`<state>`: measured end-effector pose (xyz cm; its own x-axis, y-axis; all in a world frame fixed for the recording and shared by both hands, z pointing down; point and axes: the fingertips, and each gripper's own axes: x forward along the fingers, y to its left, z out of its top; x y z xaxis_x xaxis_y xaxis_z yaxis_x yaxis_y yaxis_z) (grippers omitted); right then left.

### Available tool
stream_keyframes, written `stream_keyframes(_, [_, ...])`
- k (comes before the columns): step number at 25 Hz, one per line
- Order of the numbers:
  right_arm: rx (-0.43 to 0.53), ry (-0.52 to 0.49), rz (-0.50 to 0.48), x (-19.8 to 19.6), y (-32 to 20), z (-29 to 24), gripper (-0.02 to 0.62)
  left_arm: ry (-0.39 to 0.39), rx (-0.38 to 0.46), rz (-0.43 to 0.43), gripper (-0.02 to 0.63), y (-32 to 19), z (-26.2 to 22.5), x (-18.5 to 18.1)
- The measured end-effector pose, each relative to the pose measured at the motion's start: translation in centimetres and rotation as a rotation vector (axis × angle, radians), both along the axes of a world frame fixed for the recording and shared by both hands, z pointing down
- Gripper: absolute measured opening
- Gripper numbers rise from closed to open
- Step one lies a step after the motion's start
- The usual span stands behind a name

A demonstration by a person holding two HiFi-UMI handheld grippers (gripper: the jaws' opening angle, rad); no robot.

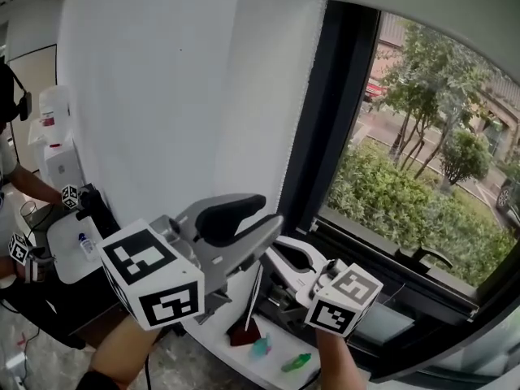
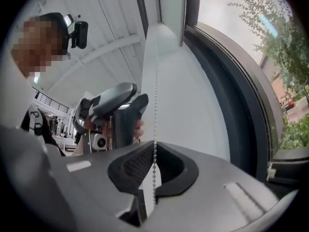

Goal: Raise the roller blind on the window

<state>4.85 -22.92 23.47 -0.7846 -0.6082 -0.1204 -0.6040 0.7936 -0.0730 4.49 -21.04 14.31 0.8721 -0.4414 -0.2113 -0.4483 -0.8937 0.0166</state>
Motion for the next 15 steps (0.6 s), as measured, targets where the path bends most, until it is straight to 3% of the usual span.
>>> stream_keyframes(10, [-0.16,0.014,-0.023,-1.0,-0.4,9.1,0.018,-0.039,0.023,-0.046,0.141,-1.2,0.6,1.1])
stream_keyframes(15, [-0.198,0.005,-0.03,-1.0,0.1,11.0,0.019,-0.063,0.042,-0.067,0.129,-1.3,0.8,1.3])
